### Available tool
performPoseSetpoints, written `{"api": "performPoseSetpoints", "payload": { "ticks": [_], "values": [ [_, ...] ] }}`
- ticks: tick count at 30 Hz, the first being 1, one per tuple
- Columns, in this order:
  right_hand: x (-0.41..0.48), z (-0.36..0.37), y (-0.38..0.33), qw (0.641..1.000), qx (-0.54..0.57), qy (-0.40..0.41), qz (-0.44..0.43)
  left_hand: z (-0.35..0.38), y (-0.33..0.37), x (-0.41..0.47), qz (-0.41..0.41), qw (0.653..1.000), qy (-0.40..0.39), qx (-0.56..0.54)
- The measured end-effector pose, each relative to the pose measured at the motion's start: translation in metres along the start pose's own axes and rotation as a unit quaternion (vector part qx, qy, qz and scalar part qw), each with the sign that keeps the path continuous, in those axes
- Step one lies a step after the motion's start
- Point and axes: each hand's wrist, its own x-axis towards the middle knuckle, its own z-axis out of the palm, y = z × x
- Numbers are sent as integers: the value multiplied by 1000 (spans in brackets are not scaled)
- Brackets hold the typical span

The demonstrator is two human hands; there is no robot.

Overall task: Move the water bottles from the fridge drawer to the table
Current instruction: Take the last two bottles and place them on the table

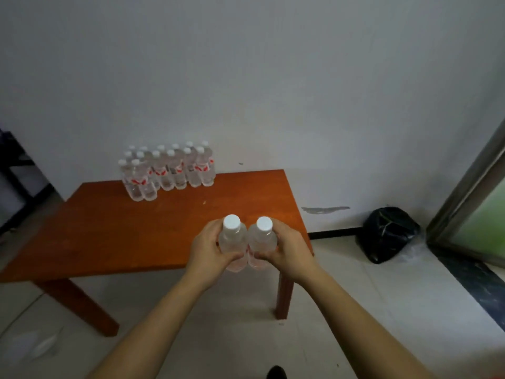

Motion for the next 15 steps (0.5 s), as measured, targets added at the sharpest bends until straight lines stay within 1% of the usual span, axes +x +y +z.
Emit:
{"api": "performPoseSetpoints", "payload": {
  "ticks": [5,8,12,15],
  "values": [
    [113,54,21,998,11,-38,-50,-21,-65,86,-36,998,32,40],
    [188,84,31,996,28,-62,-61,-34,-91,146,-57,996,42,57],
    [285,115,23,992,23,-88,-84,-64,-127,221,-88,990,79,74],
    [346,139,14,989,17,-109,-103,-88,-154,262,-81,983,110,126]
  ]
}}
